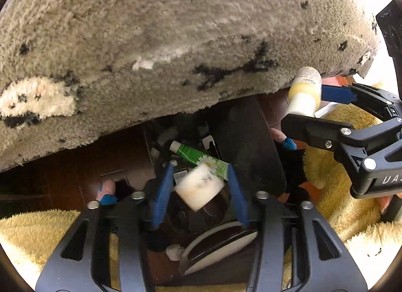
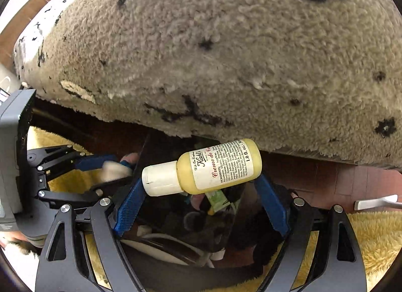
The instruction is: Collect trash
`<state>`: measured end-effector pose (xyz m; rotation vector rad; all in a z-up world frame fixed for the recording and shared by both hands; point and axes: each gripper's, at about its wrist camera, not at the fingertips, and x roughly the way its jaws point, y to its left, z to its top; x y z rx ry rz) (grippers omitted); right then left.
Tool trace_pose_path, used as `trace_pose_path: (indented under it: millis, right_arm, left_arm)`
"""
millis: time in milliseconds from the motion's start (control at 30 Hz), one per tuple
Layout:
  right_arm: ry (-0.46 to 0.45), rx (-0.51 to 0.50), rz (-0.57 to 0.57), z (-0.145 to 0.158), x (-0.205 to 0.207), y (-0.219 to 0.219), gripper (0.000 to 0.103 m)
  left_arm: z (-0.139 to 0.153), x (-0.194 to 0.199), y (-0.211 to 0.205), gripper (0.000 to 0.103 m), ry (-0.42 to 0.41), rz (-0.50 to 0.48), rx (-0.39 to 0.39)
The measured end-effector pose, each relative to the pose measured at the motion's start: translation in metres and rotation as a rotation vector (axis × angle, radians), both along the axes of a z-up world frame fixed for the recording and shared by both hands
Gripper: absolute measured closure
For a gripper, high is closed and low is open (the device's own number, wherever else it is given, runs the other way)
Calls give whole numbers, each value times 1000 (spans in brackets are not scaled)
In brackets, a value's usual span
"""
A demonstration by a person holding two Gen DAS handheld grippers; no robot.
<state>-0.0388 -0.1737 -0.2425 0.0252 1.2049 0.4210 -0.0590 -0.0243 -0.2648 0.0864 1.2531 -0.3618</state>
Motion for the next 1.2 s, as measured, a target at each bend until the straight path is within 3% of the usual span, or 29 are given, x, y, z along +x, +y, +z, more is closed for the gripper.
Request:
trace_pose_path:
  millis: [267, 433, 533, 600, 733, 1200]
  right_arm:
    - [-13, 20, -32, 7, 3, -10, 8]
    - [-28, 23, -66, 15, 4, -22, 4]
    - [-54, 22, -93, 22, 2, -28, 4]
    - [-93, 36, -107, 32, 1, -33, 4]
    - [-238, 19, -143, 64, -2, -40, 4]
    - [-761, -70, -319, 235, -24, -59, 3]
  left_arm:
    - [4, -1, 8, 42, -3, 27, -14]
    - [15, -2, 20, 18, -33, 67, -39]
    - [21, -2, 24, 8, -58, 107, -51]
    - [31, 0, 27, 8, -87, 124, -62]
    - [64, 2, 29, 8, -190, 143, -47]
    - [251, -20, 34, 8, -748, 212, 15]
